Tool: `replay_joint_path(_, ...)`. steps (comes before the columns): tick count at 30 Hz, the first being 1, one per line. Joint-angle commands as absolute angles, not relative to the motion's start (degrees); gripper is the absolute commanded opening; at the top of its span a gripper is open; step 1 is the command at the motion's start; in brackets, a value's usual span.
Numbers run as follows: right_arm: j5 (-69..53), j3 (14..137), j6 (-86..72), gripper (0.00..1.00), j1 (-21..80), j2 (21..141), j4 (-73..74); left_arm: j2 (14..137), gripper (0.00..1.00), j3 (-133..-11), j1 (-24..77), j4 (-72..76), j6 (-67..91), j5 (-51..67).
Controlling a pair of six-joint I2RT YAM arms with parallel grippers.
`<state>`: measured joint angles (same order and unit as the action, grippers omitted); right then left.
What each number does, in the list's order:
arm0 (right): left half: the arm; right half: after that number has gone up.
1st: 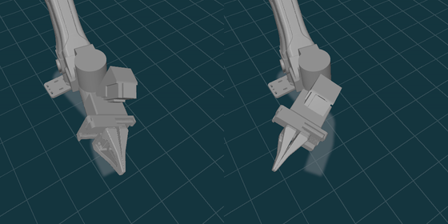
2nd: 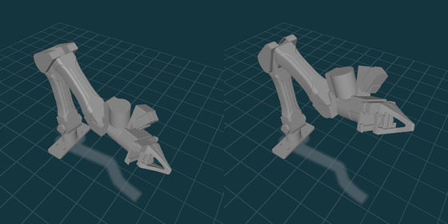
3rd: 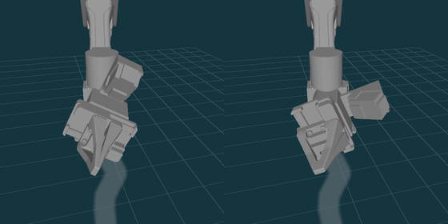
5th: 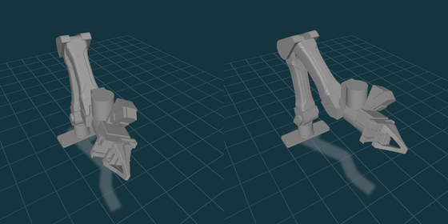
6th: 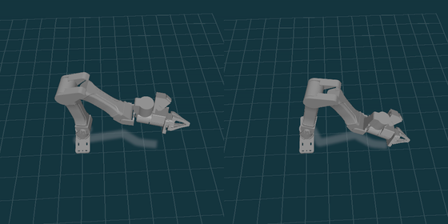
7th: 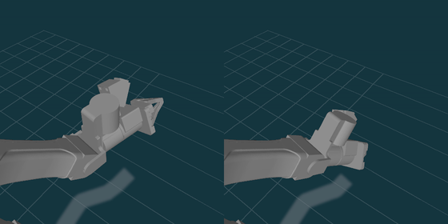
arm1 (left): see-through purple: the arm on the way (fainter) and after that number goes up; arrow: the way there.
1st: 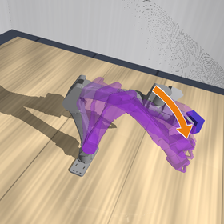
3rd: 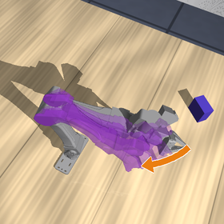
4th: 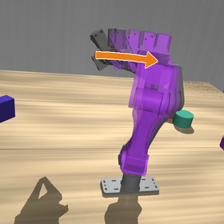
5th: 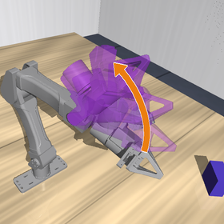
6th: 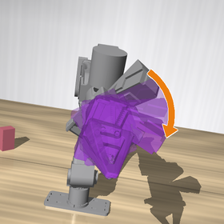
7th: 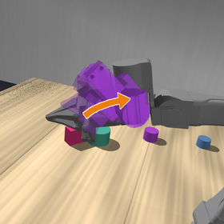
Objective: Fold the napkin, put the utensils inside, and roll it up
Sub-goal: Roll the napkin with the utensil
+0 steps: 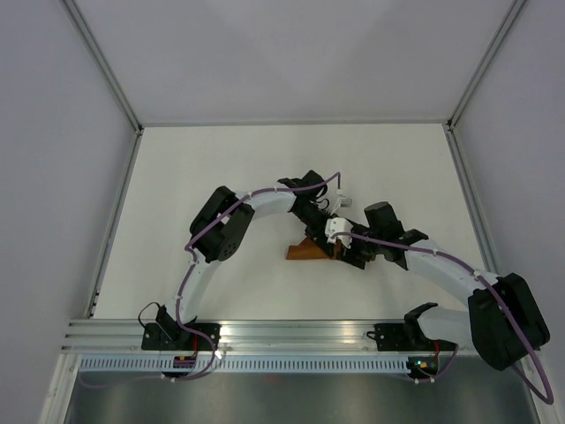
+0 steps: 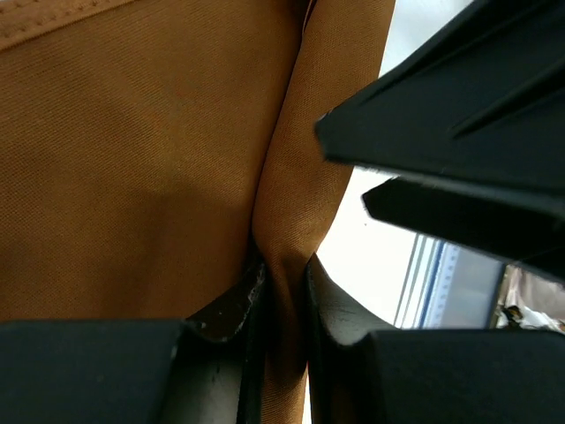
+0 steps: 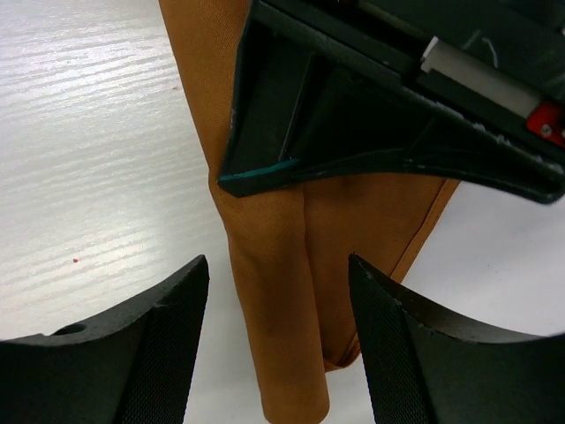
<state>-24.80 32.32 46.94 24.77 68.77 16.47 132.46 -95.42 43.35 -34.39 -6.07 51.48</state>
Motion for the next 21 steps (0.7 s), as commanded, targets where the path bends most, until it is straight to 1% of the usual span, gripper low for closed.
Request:
replay_joint_path(1,-20.5,32.3,47.1,0.7,27.6,70.6,11.2,138.2,0.12,-94.0,43.2,-41.5,-6.0,43.5)
replay_joint_path(2,-19.6,32.3,47.1,0.7,28.9,71.0,10.8,138.3,0.14,-94.3,43.2,-41.5,-5.6,43.6)
replay_joint_path(5,-18.7,32.3,46.8,0.7,30.2,72.9,9.8,139.2,0.17,-94.7,42.8,-42.1,-4.9,44.6)
replay_joint_path(11,-17.8,32.4,46.8,0.69,32.4,75.8,9.1,139.7,0.19,-95.0,42.5,-42.1,-4.4,45.3)
replay_joint_path(14,-17.7,32.7,46.8,0.67,32.6,76.7,8.8,139.7,0.21,-95.1,42.4,-42.1,-4.4,46.0)
replay_joint_path(17,-18.3,33.1,46.7,0.63,32.6,77.3,8.8,139.7,0.23,-95.1,42.5,-42.2,-4.2,46.6)
replay_joint_path(19,-18.8,33.6,46.7,0.56,32.7,78.2,9.5,139.6,0.25,-95.1,42.4,-42.1,-4.2,46.8)
replay_joint_path(20,-19.2,33.9,47.0,0.5,32.6,78.7,10.3,139.4,0.26,-95.1,42.4,-42.1,-4.1,46.8)
replay_joint_path(21,-19.2,34.0,47.2,0.47,32.7,78.8,10.5,139.3,0.26,-95.1,42.3,-42.1,-4.0,46.9)
